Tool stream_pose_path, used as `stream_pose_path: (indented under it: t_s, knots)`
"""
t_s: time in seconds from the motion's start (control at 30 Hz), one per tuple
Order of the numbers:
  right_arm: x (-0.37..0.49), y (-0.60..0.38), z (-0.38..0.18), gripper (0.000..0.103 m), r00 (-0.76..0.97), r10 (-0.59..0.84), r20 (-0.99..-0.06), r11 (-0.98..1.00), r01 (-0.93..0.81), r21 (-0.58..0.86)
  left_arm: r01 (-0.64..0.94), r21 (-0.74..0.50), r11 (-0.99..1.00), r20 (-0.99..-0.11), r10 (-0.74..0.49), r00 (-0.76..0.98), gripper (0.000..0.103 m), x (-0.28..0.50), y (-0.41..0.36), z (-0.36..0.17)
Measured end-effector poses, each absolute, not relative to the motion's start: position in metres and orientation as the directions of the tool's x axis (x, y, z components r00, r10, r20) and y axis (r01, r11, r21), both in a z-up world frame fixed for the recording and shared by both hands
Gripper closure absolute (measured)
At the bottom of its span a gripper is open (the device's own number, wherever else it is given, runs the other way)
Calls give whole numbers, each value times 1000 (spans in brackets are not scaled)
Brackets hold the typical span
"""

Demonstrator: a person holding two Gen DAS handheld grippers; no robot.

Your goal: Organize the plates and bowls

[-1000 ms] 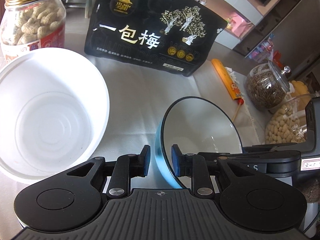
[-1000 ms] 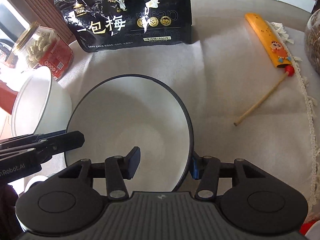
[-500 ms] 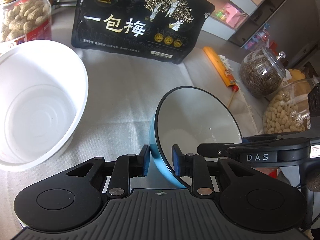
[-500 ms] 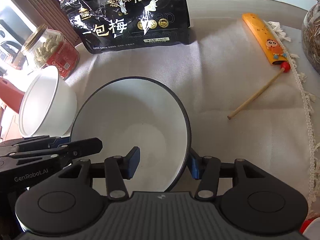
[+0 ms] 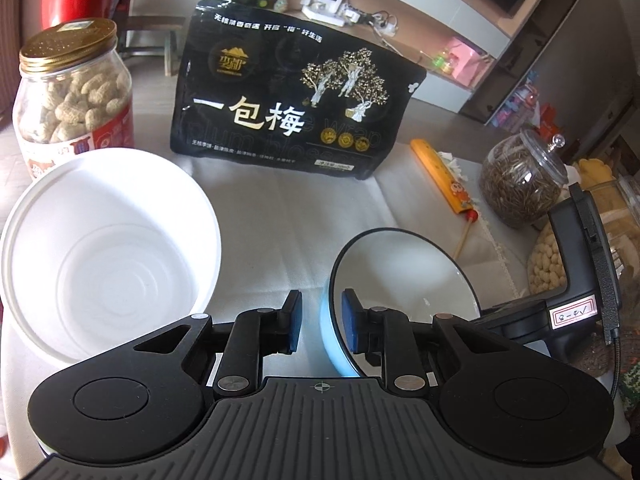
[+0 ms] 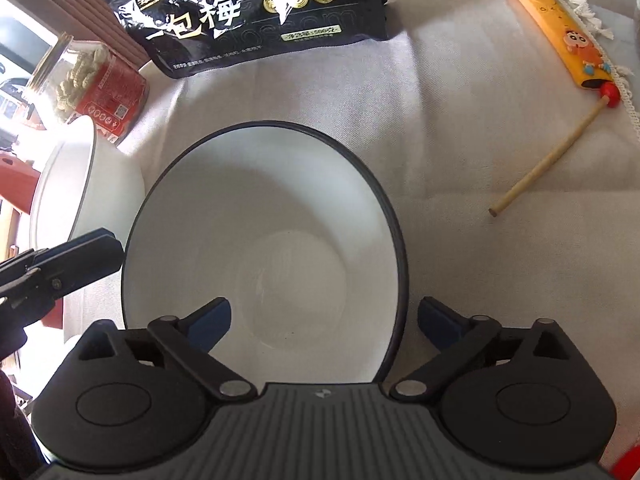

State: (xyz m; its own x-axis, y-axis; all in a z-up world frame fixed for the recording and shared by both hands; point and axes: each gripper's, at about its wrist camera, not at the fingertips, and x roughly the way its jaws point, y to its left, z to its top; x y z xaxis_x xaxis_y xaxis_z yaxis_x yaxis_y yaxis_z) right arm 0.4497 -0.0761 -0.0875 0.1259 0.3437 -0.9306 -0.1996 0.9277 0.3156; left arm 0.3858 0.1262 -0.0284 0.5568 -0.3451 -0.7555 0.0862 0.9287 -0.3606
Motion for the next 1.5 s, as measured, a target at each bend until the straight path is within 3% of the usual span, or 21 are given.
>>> stream_pose_path:
  t_s: [0.23,0.47,0.53,0.7,0.8,0.9,1.1,1.23,1.5]
  knots:
    - [465,-77,-89,0,37,355,-934,924,-168,344,62,-363,930,-765,-336,550,79,392,133,-35]
    - [453,-49,-90,0,26,238,-971,911,-352,214,78,-374,924,-757,-353,550,79,392,131,-36]
    - [454,-54,-88,6,46,255,-966,924,-304,230,84,-403,911,-756,-383,531,79,395,131,-40]
    - [460,-93,-76,32,157,326,-932,944,-114,311,55,-432,900,-766,-399,504,79,401,130,-54]
    - [459,-104,-72,51,204,287,-936,957,-97,272,45,-452,891,-769,-414,487,79,405,130,-61]
    - [455,-103,-71,60,215,267,-940,962,-117,246,49,-449,892,-778,-417,470,79,406,125,-67]
    - [445,-82,-76,64,186,304,-934,946,-176,273,55,-475,878,-791,-454,410,80,411,113,-84]
    - [437,-78,-67,64,221,278,-935,951,-198,236,89,-412,907,-806,-408,428,76,402,99,-77]
    - [429,-93,-59,59,266,281,-922,953,-195,234,141,-375,916,-806,-397,438,75,401,85,-80]
